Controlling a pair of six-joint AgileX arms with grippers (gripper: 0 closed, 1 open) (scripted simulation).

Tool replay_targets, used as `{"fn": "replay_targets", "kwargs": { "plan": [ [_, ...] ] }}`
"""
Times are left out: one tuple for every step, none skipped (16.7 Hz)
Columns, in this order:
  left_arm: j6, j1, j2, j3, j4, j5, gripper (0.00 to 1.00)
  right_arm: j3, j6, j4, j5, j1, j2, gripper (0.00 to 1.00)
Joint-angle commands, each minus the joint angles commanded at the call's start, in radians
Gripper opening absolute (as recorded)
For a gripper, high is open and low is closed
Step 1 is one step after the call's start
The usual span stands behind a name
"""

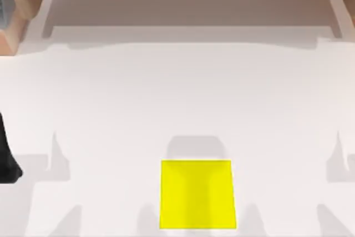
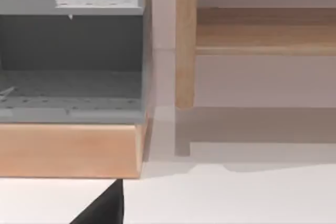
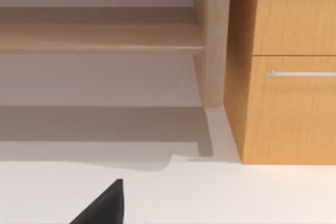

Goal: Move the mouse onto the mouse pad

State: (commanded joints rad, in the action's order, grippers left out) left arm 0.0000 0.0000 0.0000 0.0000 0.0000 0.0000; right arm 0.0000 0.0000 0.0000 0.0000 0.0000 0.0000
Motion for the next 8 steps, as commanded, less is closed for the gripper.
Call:
{"fn": "replay_targets", "kwargs": {
  "plan": [
    [0.000,0.000,0.000,0.000,0.000,0.000,1.00,0.000,0.000,0.000,0.000,0.000,0.000,1.00],
    [0.000,0.000,0.000,0.000,0.000,0.000,1.00,0.001,0.000,-0.001,0.000,0.000,0.001,1.00],
    [0.000,0.000,0.000,0.000,0.000,0.000,1.00,0.011,0.002,-0.012,0.000,-0.001,0.012,1.00],
    [0.000,0.000,0.000,0.000,0.000,0.000,1.00,0.031,0.006,-0.033,0.001,-0.002,0.034,1.00],
    [0.000,0.000,0.000,0.000,0.000,0.000,1.00,0.060,0.011,-0.063,0.001,-0.003,0.066,1.00],
    [0.000,0.000,0.000,0.000,0.000,0.000,1.00,0.096,0.017,-0.101,0.002,-0.004,0.109,1.00],
    [0.000,0.000,0.000,0.000,0.000,0.000,1.00,0.138,0.024,-0.146,0.002,-0.006,0.162,1.00],
    [0.000,0.000,0.000,0.000,0.000,0.000,1.00,0.185,0.032,-0.199,0.003,-0.008,0.226,1.00]
  ]
}}
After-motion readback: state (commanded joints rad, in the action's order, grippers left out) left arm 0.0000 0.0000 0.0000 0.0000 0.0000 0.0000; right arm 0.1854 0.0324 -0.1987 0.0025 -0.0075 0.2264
